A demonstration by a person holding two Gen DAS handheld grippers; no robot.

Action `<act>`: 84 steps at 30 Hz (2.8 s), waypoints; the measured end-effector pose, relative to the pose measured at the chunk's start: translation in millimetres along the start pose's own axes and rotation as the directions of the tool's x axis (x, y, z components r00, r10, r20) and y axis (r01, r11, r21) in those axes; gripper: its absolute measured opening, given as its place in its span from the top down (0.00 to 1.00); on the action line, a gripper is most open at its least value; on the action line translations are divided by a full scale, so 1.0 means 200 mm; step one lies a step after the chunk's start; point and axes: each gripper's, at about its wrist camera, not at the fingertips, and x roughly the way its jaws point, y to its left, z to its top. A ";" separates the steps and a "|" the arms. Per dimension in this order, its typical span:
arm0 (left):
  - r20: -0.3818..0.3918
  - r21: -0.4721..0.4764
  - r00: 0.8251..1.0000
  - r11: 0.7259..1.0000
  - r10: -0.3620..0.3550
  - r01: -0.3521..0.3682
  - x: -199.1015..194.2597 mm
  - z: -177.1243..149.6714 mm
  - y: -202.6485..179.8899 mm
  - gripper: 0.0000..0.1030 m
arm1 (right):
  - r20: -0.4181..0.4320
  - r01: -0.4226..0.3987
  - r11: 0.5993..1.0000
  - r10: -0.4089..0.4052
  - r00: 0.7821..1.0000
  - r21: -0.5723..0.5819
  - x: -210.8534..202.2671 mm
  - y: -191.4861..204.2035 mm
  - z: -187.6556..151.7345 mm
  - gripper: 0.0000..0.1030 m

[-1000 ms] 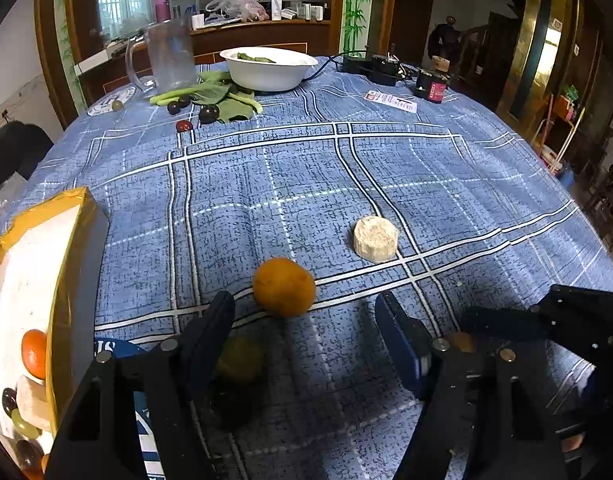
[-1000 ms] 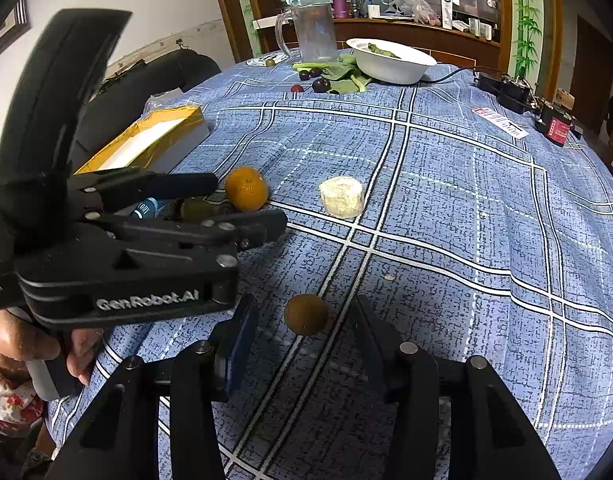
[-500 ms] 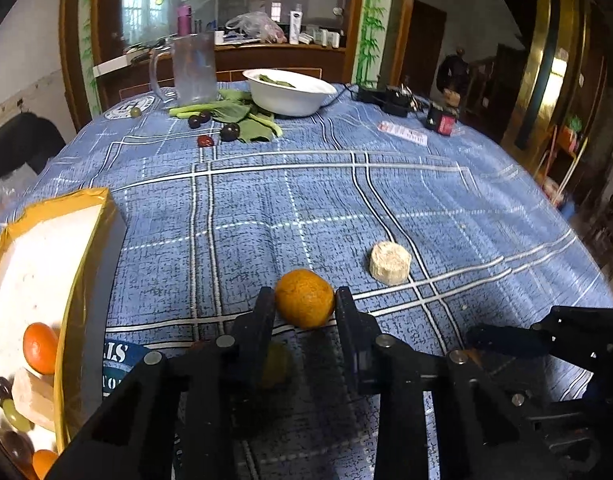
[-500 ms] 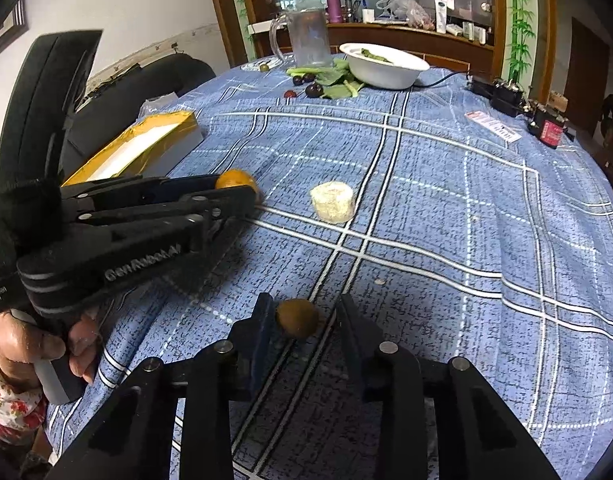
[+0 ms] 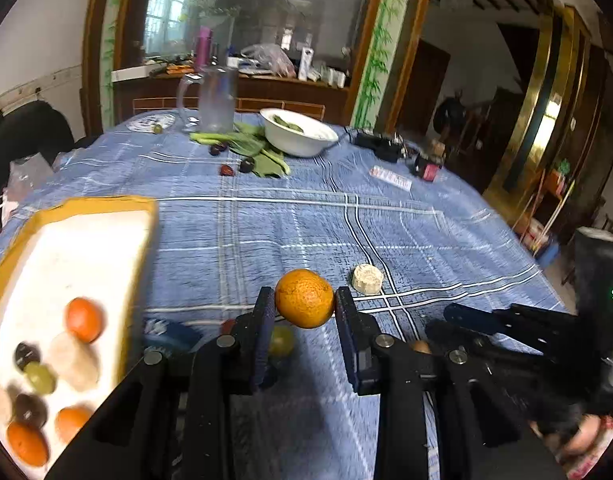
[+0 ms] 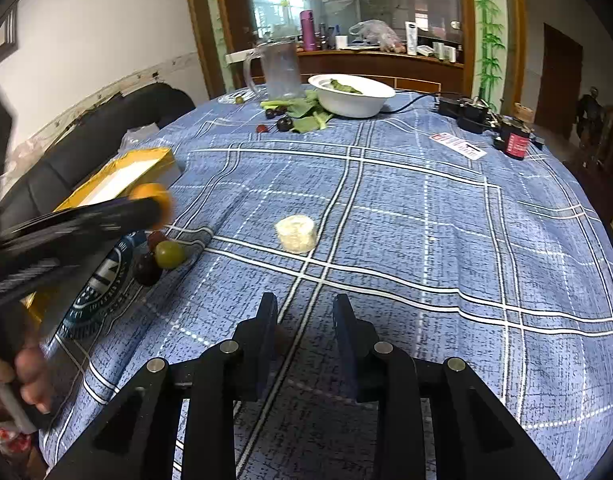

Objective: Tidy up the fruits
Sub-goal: 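Carry the orange in the left tool and the brown ball in the right tool over the tray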

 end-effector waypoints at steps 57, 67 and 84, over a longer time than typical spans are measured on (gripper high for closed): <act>-0.003 -0.331 0.954 0.900 0.298 -0.282 -0.55 -0.33 0.85 0.71 | -0.108 -0.300 0.951 0.307 0.945 0.080 0.04 0.40 0.26 0.66; -0.018 -0.309 0.955 0.906 0.297 -0.288 -0.51 -0.32 0.80 0.71 | -0.155 -0.012 0.998 0.003 0.988 -0.060 0.05 0.23 0.02 0.45; 0.000 -0.318 0.951 0.902 0.308 -0.292 -0.55 -0.33 0.82 0.71 | -0.111 0.001 0.999 0.004 0.994 0.044 0.02 0.07 0.00 0.77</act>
